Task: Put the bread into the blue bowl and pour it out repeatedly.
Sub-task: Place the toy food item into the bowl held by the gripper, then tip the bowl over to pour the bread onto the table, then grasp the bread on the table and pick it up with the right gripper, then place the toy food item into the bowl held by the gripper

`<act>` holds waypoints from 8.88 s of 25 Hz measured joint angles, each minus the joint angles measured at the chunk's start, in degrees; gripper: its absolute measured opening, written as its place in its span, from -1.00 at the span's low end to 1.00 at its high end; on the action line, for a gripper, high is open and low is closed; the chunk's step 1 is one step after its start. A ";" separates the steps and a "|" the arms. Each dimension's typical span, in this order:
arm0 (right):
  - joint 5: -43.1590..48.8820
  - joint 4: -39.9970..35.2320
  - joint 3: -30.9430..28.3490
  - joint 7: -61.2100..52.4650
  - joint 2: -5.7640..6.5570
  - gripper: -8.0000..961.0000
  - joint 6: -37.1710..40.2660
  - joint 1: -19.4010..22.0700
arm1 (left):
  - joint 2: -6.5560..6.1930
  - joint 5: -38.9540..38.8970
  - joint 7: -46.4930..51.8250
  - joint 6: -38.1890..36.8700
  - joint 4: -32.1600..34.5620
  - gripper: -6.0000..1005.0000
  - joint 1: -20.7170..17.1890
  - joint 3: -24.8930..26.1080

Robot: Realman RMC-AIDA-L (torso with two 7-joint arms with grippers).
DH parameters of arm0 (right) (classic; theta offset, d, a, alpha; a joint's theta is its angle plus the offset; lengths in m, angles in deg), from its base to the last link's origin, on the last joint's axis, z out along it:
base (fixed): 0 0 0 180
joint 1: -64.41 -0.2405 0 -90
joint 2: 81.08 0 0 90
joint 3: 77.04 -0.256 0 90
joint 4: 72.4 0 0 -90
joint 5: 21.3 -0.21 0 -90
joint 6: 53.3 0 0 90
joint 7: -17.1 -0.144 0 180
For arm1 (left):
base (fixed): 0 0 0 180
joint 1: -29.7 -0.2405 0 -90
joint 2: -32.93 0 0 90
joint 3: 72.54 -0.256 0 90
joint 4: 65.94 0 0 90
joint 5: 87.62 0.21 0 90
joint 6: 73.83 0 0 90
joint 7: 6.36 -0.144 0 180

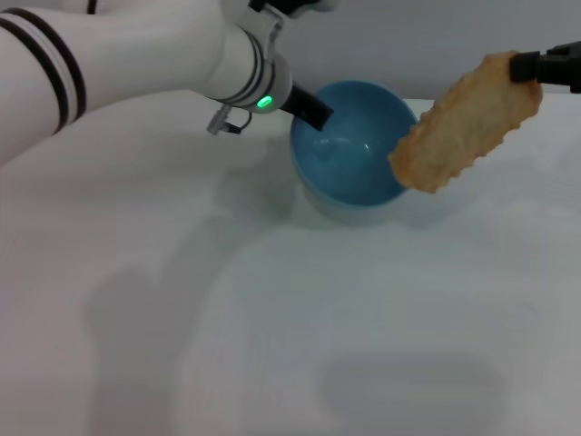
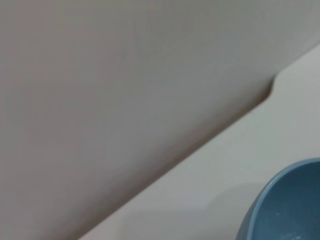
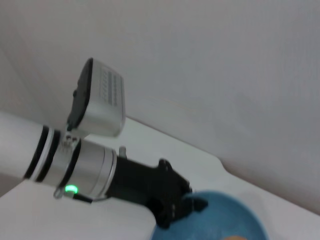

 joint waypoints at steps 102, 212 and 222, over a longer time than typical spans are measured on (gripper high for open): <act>-94.58 64.11 -0.98 104.73 -1.09 0.13 -34.13 17.78 | 0.54 4.69 -33.92 50.72 7.30 -0.99 -6.50 -31.11; -17.42 23.74 -7.69 16.16 0.17 -0.83 1.50 14.02 | -0.35 -14.83 -19.33 3.58 2.78 -0.99 -4.35 -2.67; -15.65 25.86 -9.60 14.84 0.24 -0.84 -1.74 14.92 | -0.07 -15.40 -19.29 -2.02 2.96 -0.99 -1.91 -2.96</act>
